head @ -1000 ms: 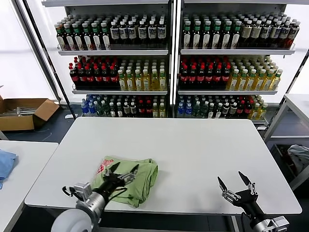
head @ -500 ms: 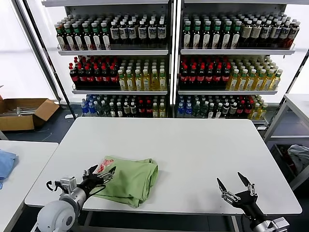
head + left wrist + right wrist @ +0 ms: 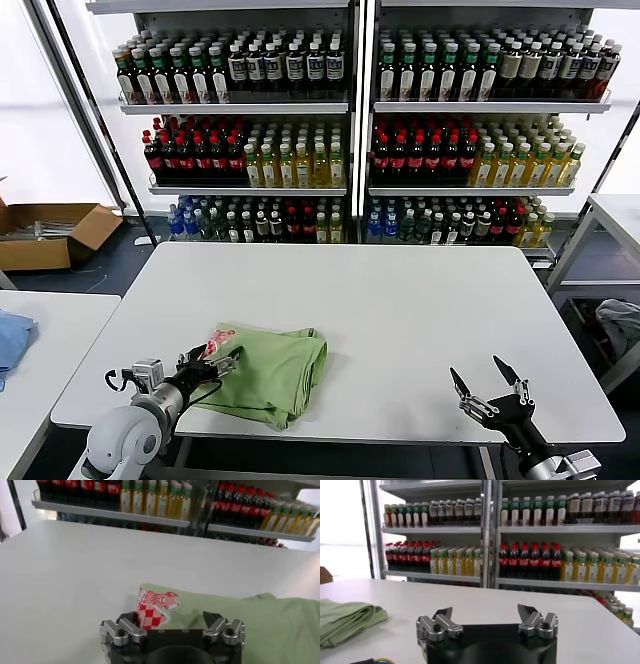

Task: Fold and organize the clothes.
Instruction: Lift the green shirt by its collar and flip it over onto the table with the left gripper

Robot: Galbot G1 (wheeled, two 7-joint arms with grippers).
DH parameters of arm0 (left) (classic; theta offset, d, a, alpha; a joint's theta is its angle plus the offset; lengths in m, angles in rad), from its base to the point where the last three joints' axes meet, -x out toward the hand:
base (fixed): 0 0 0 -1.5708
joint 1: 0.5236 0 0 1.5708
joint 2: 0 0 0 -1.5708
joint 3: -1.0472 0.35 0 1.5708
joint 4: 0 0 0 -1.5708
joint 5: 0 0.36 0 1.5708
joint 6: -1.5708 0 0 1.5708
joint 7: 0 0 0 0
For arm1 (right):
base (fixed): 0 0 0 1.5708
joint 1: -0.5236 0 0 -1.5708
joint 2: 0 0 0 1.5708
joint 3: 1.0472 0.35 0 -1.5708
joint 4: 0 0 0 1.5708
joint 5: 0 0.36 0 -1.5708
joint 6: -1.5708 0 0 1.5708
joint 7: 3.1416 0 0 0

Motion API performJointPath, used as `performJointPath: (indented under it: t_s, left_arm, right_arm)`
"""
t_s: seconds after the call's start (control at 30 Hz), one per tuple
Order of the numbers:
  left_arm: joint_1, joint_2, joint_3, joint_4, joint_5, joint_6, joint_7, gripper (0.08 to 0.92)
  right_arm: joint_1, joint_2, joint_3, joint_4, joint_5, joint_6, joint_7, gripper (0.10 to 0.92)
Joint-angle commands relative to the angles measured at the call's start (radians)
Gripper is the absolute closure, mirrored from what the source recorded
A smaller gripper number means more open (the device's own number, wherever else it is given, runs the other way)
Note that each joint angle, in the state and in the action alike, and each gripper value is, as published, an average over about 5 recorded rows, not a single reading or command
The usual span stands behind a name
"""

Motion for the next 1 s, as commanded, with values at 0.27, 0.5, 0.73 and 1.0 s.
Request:
performJointPath:
  t_s: [0.27,0.5,0.73,1.0]
  left_arm:
    - [-0.004,-0.022,0.016,0.029,-0.004,0.001,-0.022,0.195]
    - [0.015,-0.025,0.017,0.023,0.014,-0.057,-0.015,0.373]
    - [0.030,-0.038,-0.018,-0.011,-0.062,-0.096,-0.066,0.572]
    - [0.063,-0.063,-0.138,-0.064,-0.232,-0.109,-0.134,0.806]
  right_arm:
    - [0.004,0.005,-0.006,0.003,-0.007,-0.003,0.001,0.203]
    - [0.004,0.005,-0.005,0.004,-0.009,-0.003,0.000,0.203]
    - [0.009,0.010,-0.016,0.004,-0.009,-0.006,0.000,0.203]
    - [0.019,0.014,-0.024,0.003,-0.008,-0.010,0.000,0.203]
